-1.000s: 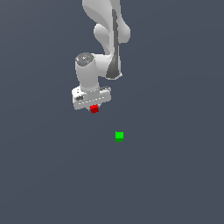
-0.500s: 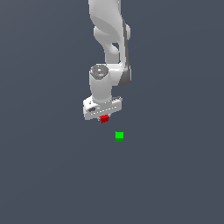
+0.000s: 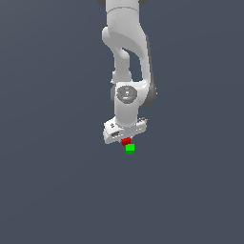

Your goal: Stack the red cube on top of the green cube.

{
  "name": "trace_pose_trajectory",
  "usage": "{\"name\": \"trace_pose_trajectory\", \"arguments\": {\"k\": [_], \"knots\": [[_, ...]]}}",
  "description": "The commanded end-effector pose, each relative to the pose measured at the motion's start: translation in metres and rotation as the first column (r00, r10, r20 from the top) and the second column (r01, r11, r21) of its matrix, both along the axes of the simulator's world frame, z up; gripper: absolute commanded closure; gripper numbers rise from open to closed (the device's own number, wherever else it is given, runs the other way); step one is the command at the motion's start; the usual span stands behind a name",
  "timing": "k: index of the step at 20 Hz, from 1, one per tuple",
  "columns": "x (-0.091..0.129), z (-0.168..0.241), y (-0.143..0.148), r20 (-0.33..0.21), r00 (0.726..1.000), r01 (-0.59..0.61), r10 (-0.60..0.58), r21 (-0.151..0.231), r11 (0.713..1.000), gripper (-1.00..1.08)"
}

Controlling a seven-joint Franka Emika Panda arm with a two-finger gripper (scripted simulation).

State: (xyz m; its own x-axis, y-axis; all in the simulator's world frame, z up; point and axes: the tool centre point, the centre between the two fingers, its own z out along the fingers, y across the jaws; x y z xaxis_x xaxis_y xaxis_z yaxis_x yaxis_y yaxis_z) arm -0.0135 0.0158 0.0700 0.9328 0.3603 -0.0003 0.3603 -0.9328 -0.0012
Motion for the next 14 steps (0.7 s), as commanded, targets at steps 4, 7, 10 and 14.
{"name": "trace_pose_trajectory", "arguments": {"k": [4, 7, 10, 14], "knots": [[0.017, -0.006, 0.016, 0.001, 1.000, 0.001, -0.001, -0.001, 1.000, 1.08], [0.022, -0.007, 0.021, 0.001, 1.000, 0.001, -0.001, -0.001, 1.000, 1.08], [0.024, -0.008, 0.023, 0.001, 1.000, 0.001, -0.001, -0.001, 1.000, 1.08], [0.024, -0.008, 0.023, 0.001, 1.000, 0.001, -0.001, -0.001, 1.000, -0.92]]}}
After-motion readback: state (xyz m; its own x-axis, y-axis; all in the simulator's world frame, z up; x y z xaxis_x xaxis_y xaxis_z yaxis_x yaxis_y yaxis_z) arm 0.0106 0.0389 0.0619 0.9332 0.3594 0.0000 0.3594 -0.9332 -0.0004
